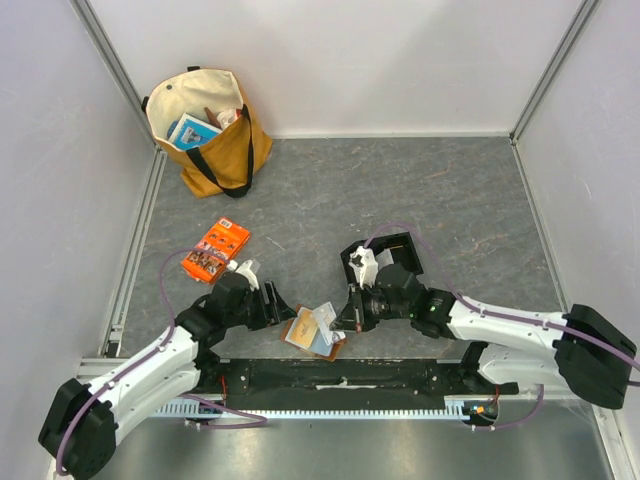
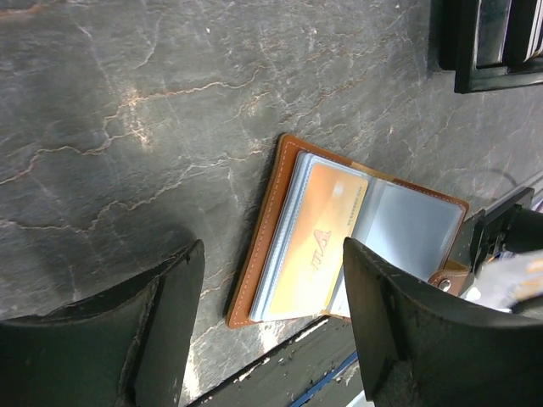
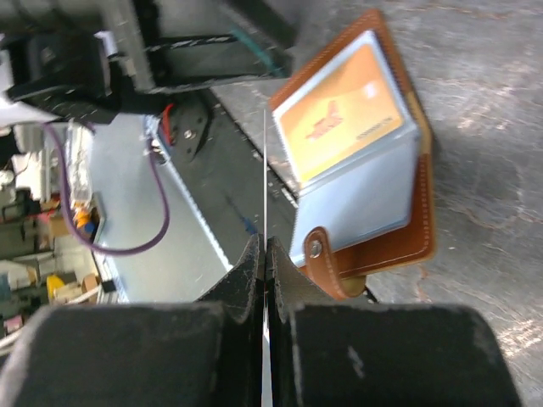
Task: Put the credit cards into the card holder
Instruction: Insert the credit card into the card slot.
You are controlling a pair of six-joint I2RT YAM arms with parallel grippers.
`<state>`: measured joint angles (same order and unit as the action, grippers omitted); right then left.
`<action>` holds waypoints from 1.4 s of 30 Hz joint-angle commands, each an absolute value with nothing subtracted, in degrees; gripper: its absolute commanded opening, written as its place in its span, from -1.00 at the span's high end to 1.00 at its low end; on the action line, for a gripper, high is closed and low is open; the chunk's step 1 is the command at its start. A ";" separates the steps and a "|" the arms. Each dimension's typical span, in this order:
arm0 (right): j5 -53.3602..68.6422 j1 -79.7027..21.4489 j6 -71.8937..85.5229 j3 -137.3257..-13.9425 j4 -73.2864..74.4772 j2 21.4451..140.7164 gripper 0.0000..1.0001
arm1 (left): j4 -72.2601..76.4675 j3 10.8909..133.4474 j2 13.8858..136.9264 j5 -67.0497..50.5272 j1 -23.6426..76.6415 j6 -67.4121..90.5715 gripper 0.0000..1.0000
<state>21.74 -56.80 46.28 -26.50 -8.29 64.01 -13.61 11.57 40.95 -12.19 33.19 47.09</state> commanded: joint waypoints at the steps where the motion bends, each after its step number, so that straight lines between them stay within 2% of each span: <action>1: 12.40 -58.53 49.83 -31.37 -2.83 67.67 1.00 | -10.99 10.99 42.45 -15.81 33.31 46.06 -0.44; 4: 9.15 -58.80 49.31 -32.52 5.87 69.87 1.00 | -10.20 11.16 43.33 -17.22 33.31 45.09 -0.44; 7: 7.92 -58.80 48.87 -31.29 8.34 71.10 1.00 | -9.76 11.07 44.03 -18.89 33.22 44.21 -0.44; 19: 1.93 -58.45 47.02 -29.88 7.74 75.41 1.00 | -0.36 7.03 46.14 -27.41 33.31 45.09 -0.43; 20: 1.85 -58.36 46.76 -30.06 7.39 75.67 1.00 | 1.74 6.68 46.23 -28.29 33.22 45.44 -0.40; 24: 1.58 -57.75 45.71 -30.85 7.21 77.25 1.00 | 7.37 5.19 44.92 -32.16 33.22 47.54 0.14; 27: 1.76 -57.04 45.18 -30.76 7.12 78.13 1.00 | 8.87 4.66 42.72 -32.61 33.22 48.34 0.24; 30: 1.76 -56.43 44.56 -30.50 7.12 78.49 1.00 | 10.54 3.87 40.44 -33.13 33.22 49.39 0.42; 38: 2.64 -54.58 43.33 -30.15 7.21 77.96 1.00 | 14.50 2.63 40.16 -34.28 33.22 50.80 0.46; 42: 3.16 -54.40 43.07 -30.41 7.21 77.96 1.00 | 15.73 3.69 44.99 -35.59 33.22 50.01 0.24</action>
